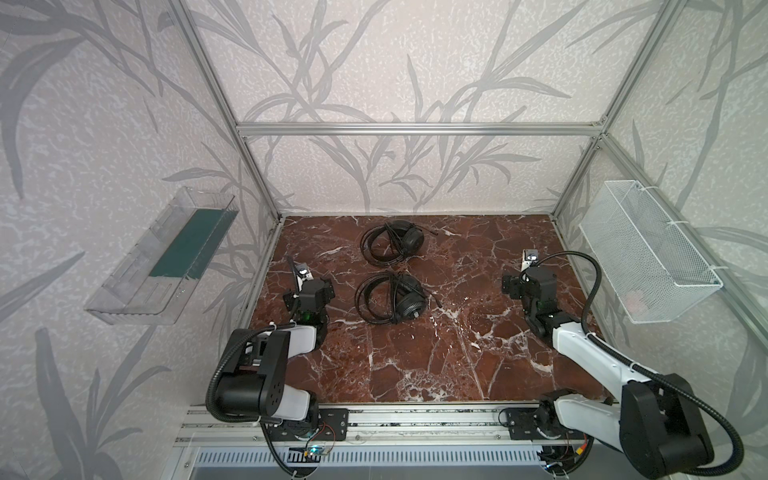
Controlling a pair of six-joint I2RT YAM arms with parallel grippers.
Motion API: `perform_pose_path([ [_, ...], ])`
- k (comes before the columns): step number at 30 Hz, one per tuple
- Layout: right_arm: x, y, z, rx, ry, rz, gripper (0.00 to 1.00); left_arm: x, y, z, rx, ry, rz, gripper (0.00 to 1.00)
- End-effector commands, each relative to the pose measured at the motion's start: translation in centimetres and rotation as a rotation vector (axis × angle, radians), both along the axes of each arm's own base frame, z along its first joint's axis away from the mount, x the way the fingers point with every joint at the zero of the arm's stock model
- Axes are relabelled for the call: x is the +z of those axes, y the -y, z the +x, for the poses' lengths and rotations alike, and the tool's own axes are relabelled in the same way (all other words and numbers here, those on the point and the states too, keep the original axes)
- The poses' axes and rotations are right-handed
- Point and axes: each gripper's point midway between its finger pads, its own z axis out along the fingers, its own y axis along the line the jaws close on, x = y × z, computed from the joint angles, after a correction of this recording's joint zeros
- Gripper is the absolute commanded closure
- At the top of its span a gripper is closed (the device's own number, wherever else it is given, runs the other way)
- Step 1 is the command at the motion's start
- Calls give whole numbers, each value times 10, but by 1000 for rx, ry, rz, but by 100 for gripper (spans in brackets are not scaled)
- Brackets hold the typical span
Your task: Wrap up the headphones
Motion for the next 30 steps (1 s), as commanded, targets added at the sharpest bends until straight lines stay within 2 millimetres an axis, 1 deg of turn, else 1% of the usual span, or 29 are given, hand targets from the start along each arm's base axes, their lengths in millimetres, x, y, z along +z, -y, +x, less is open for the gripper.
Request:
perform_pose_path([
  [1, 11, -1, 6, -5, 65, 39, 1, 7, 4, 15, -38, 37, 15, 0],
  [4, 1, 2, 7, -19, 47, 52, 1, 6, 0, 14, -41, 47, -6, 1],
  [6, -9, 1, 9, -16, 38, 63, 1, 6, 0, 14, -40, 53, -2, 0],
  [9, -18, -3, 13, 9, 19, 42, 1, 6, 1, 14, -41, 50, -4, 1],
  [13, -19, -1, 16, 16, 37, 31, 1, 6, 1, 14, -40, 49, -2, 1],
  [17, -34, 0, 18, 18, 15, 37, 1, 6, 1, 14, -40, 52, -3, 1],
  [25, -53, 2, 20, 0, 13, 38, 1, 6, 1, 14, -40, 53, -1, 1],
  [30, -55, 2, 22, 1, 14, 42, 1, 6, 1, 14, -40, 54, 0, 1],
])
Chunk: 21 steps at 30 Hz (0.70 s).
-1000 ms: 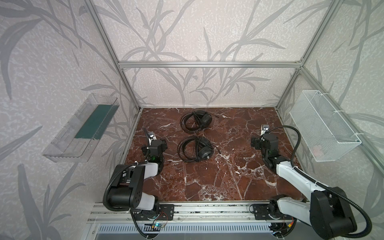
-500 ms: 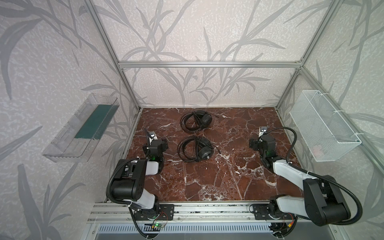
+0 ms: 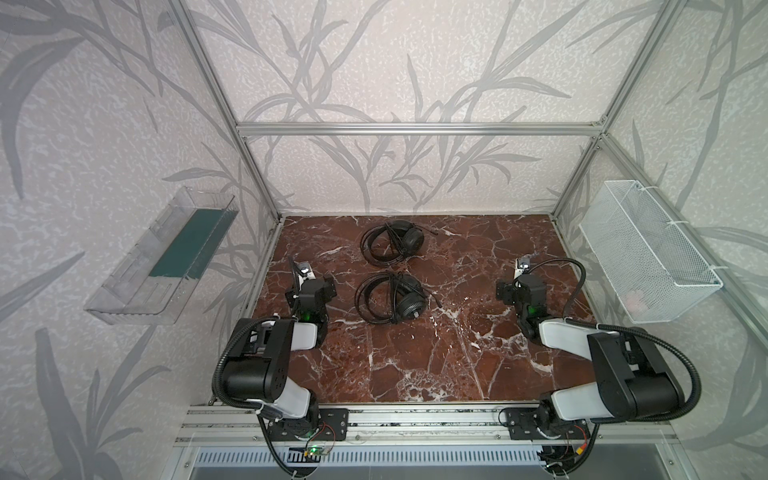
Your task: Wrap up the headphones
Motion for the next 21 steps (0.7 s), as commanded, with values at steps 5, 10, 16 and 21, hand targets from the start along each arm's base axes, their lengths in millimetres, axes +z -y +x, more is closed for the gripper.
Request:
perform_pose_path([
  [5, 12, 2, 5, -9, 61, 14, 1, 8, 0, 4, -6, 48, 24, 1],
  [10, 13, -1, 3, 15, 81, 27, 1, 8, 1, 5, -8, 51, 29, 1],
  [16, 10, -1, 3, 62, 243, 9, 1, 8, 1, 4, -5, 51, 30, 1],
  [21, 0, -4, 11, 67, 65, 57, 1, 8, 1, 5, -8, 50, 30, 1],
])
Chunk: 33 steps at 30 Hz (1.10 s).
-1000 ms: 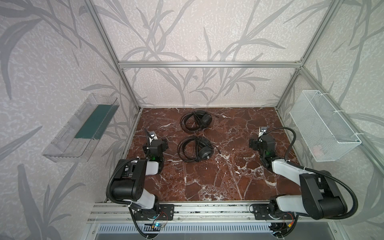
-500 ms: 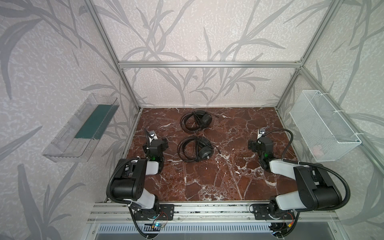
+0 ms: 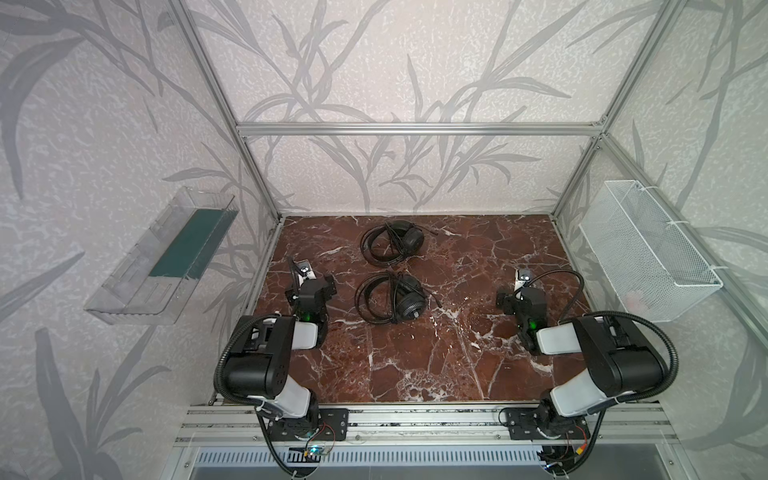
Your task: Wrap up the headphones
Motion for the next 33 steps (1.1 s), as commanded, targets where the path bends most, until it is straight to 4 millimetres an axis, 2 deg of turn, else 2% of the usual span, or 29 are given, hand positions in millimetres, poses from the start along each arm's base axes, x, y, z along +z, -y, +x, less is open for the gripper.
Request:
perform_pose_path([
  [1, 32, -5, 18, 17, 57, 29, 1, 1, -1, -1, 1, 5, 25, 1],
  [11, 34, -11, 18, 67, 154, -4, 1, 0, 0, -1, -2, 5, 25, 1],
  [33, 34, -12, 18, 74, 151, -5, 1, 2, -1, 0, -2, 15, 29, 1],
])
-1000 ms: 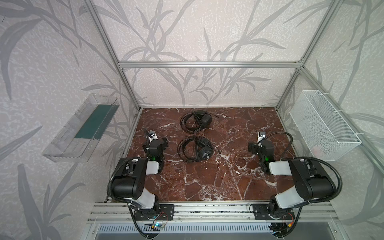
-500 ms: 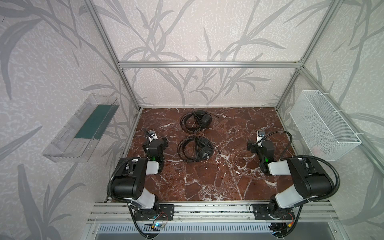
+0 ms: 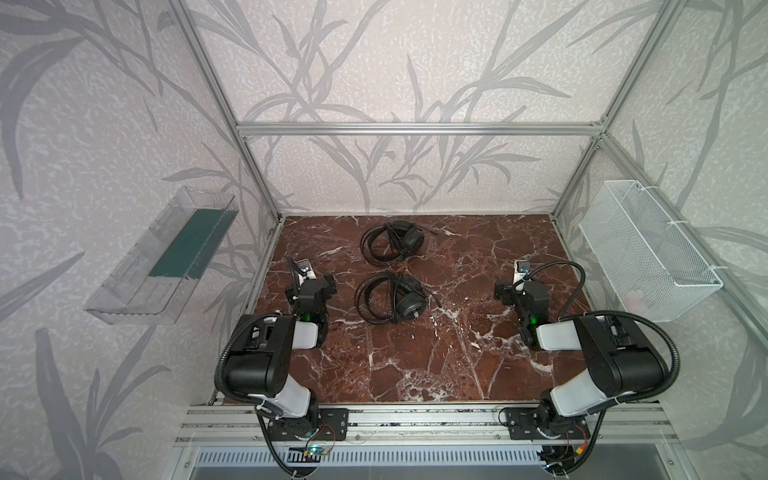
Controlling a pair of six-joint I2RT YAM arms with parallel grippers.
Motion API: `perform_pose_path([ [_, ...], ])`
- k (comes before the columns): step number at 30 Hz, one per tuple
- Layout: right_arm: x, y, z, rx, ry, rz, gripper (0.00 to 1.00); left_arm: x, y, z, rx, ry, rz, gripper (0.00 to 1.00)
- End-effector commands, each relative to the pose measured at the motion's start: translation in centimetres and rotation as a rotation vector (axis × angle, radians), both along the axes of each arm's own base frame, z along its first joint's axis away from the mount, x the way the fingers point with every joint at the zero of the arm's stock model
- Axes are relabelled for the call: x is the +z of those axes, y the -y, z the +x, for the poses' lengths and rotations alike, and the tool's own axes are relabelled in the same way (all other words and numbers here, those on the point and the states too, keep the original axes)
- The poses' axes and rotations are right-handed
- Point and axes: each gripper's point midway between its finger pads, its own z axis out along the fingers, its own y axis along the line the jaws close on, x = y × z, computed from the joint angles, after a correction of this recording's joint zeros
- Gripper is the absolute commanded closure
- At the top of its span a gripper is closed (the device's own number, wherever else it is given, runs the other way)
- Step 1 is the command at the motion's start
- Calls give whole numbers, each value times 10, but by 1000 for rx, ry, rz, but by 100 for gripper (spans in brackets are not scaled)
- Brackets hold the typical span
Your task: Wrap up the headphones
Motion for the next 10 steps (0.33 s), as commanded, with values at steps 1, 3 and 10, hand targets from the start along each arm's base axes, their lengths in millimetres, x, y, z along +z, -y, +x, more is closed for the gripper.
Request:
perform_pose_path([
  [1, 4, -1, 1, 10, 22, -3, 1, -1, -2, -2, 3, -1, 20, 1],
  [3, 4, -1, 1, 10, 22, -2, 1, -1, -1, -2, 3, -2, 20, 1],
  [10, 4, -2, 1, 14, 24, -1, 1, -1, -2, -2, 4, -2, 20, 1],
])
